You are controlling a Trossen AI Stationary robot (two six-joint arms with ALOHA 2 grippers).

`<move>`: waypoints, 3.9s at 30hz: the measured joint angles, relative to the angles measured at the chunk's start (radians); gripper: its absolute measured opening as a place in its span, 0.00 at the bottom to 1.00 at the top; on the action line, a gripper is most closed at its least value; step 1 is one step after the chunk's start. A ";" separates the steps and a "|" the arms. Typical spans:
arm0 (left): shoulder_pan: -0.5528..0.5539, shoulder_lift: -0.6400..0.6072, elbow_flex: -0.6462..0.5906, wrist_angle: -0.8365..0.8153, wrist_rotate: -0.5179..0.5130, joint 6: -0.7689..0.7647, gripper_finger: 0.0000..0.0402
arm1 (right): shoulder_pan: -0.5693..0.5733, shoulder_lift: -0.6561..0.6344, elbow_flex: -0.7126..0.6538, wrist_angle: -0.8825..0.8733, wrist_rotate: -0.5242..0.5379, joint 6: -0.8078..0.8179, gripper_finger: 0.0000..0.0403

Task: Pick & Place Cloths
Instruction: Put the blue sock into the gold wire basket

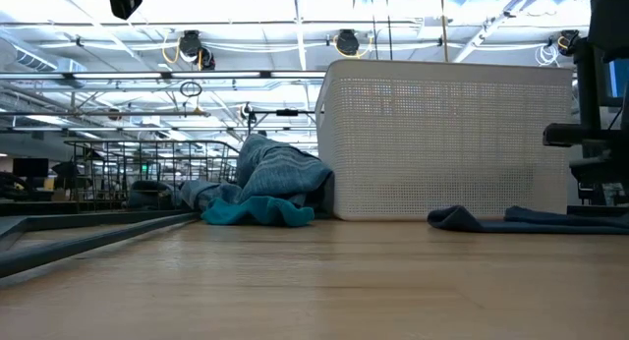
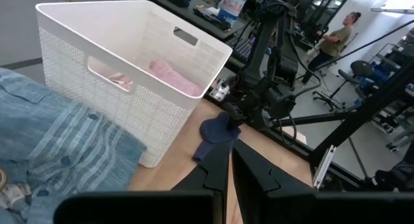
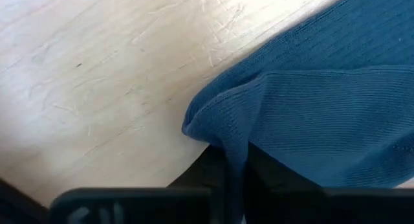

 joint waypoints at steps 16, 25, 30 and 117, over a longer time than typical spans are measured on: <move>0.000 0.000 0.000 0.018 0.000 0.005 0.05 | -0.003 0.000 0.256 0.116 -0.054 0.263 0.01; 0.000 0.045 0.000 0.034 0.002 0.004 0.05 | -0.050 0.000 0.363 0.442 -0.198 0.485 0.01; 0.000 0.118 0.000 0.131 0.064 0.036 0.05 | -0.075 0.000 0.384 0.646 -0.264 0.562 0.01; 0.049 0.886 0.587 0.199 0.544 0.005 0.08 | -0.305 0.135 0.386 1.317 -0.289 0.785 0.02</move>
